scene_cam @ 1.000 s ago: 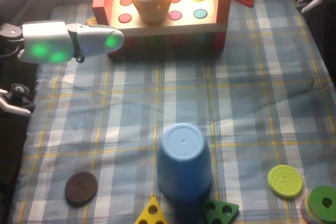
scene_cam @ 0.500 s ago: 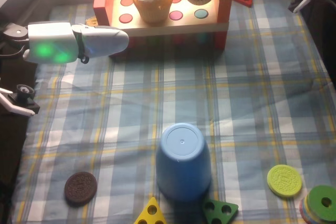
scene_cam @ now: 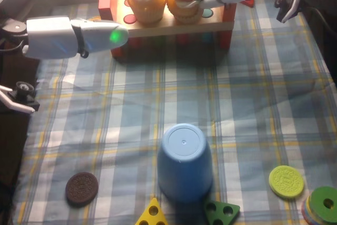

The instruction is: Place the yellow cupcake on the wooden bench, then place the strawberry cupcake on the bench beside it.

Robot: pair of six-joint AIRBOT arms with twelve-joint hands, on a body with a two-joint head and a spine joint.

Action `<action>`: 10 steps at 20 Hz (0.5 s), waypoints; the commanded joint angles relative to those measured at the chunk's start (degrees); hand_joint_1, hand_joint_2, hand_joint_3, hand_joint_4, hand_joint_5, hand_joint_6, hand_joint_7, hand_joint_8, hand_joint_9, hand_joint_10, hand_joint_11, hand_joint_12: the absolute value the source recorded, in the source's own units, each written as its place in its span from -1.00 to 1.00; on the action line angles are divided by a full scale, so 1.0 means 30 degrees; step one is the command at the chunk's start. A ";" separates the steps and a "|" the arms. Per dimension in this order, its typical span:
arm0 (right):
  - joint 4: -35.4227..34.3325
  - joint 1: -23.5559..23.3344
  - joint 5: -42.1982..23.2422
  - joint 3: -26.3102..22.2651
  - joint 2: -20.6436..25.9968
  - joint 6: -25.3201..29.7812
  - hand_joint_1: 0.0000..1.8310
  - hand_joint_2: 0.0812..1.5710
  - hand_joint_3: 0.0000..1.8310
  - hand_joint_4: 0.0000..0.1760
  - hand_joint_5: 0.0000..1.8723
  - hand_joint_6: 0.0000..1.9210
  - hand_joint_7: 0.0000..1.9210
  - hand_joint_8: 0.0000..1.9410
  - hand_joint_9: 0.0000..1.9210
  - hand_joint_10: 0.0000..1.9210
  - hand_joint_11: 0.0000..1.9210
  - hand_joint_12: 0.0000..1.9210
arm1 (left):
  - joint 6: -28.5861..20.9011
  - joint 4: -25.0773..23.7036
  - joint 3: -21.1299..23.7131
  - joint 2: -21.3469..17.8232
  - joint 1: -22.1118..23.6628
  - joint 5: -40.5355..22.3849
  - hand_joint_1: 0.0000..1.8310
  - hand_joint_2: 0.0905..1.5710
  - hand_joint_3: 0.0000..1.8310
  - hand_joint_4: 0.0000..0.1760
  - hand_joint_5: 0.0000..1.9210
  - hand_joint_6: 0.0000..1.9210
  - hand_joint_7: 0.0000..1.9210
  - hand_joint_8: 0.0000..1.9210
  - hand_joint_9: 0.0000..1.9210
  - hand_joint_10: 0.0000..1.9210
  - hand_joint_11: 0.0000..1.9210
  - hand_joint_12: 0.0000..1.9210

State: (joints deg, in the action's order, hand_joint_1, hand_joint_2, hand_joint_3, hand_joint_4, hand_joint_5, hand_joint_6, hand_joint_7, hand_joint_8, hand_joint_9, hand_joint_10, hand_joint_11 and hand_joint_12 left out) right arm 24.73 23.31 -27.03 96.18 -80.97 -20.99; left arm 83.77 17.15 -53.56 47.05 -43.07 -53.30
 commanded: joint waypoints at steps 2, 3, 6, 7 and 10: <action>-0.0205 -0.0186 -0.1287 0.0163 -0.0018 -0.0135 0.35 0.32 -1.00 -0.73 0.22 -0.24 0.10 -0.11 -0.34 -0.11 -0.99 0.70 | -0.0288 -0.0303 -0.0072 0.0148 0.0258 -0.2196 -0.12 -0.01 -0.99 0.95 -1.00 -1.00 -1.00 -1.00 -1.00 -1.00 -0.98 -0.98; -0.0190 -0.0186 -0.1226 0.0182 -0.0018 -0.0135 0.35 0.32 -1.00 -0.73 0.22 -0.24 0.10 -0.11 -0.34 -0.11 -0.99 0.70 | -0.0304 -0.0303 -0.0074 0.0148 0.0256 -0.2200 -0.12 -0.01 -0.99 0.95 -1.00 -1.00 -1.00 -1.00 -1.00 -1.00 -0.98 -0.98; -0.0155 -0.0186 -0.1045 0.0279 -0.0018 -0.0135 0.36 0.33 -1.00 -1.00 0.07 -0.08 0.19 -0.20 -0.15 -0.77 -0.98 0.36 | -0.0350 -0.0305 -0.0078 0.0148 0.0256 -0.2203 -0.16 -0.01 -1.00 1.00 -1.00 -1.00 -1.00 -1.00 -1.00 -1.00 -0.98 -0.98; -0.0144 -0.0186 -0.1028 0.0289 -0.0018 -0.0135 0.34 0.35 -1.00 -0.84 0.04 -0.02 0.14 -0.14 -0.18 -0.85 -0.97 0.37 | -0.0357 -0.0311 -0.0080 0.0148 0.0258 -0.2209 -0.15 -0.02 -1.00 1.00 -1.00 -1.00 -1.00 -1.00 -1.00 -1.00 -0.98 -0.98; -0.0144 -0.0186 -0.0978 0.0323 -0.0016 -0.0135 0.25 0.22 -1.00 -0.88 -0.12 -0.95 -0.07 -0.94 -0.40 -0.99 -1.00 0.22 | -0.0405 -0.0349 -0.0080 0.0148 0.0269 -0.2245 -0.12 -0.01 -1.00 1.00 -1.00 -1.00 -1.00 -1.00 -1.00 -1.00 -0.97 -0.97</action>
State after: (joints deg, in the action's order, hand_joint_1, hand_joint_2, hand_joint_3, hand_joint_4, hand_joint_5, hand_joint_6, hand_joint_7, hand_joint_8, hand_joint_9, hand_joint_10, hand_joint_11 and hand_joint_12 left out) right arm 25.36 23.31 -24.99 96.82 -81.03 -21.08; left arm 83.20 16.86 -53.56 47.53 -43.03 -53.17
